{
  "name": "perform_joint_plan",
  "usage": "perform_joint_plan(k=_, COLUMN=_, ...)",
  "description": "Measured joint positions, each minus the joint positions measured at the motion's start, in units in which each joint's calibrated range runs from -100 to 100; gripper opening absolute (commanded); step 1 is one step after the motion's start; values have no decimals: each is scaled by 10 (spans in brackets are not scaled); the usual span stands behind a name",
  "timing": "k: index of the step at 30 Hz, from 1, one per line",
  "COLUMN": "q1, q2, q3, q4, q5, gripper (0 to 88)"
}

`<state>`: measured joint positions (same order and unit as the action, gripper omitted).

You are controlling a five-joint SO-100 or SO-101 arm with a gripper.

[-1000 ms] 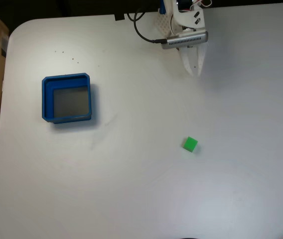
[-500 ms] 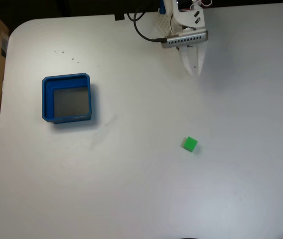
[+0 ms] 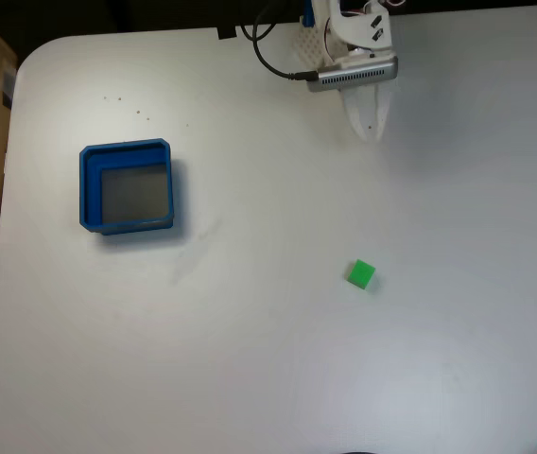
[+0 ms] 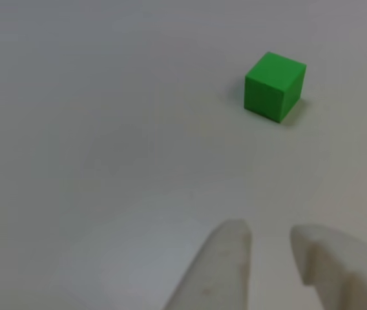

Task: Pick up green cube and drop it in the blue box

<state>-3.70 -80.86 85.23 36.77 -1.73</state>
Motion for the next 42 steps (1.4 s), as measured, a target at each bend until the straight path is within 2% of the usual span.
perform_joint_plan(k=19, q1=0, q2=405, q3=-389, q4=0, q5=0, gripper=20)
perform_joint_plan(k=31, q1=2, q2=584, q3=-524, q4=0, q5=0, gripper=21)
perform_joint_plan(k=42, q1=51, q2=714, q3=-641, q4=0, q5=0, gripper=21)
